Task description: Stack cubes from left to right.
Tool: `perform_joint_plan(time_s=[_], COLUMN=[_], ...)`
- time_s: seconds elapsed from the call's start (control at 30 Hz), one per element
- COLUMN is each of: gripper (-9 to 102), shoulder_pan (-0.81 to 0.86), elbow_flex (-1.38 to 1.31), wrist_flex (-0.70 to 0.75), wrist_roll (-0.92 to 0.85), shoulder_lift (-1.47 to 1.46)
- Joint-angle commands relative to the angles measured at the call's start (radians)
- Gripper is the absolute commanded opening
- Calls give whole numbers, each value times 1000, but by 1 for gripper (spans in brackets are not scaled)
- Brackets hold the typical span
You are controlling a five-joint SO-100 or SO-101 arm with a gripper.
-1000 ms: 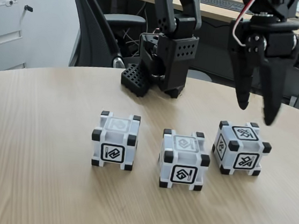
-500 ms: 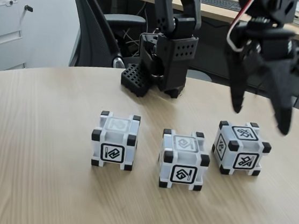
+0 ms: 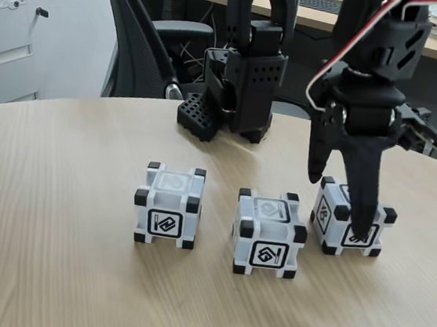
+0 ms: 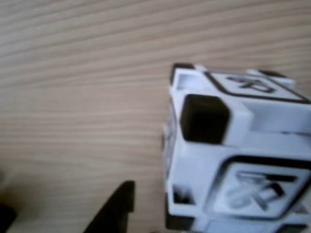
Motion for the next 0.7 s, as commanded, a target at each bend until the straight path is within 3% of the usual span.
perform_joint_plan(time_s=[0.0, 0.4, 0.67], gripper=[44, 32, 34], shoulder_pan=[8, 6, 6], elbow_flex=[-48, -138, -152], wrist_flex=[-11, -11, -11], wrist_roll=[6, 40, 26], shoulder_lift=[-26, -109, -110])
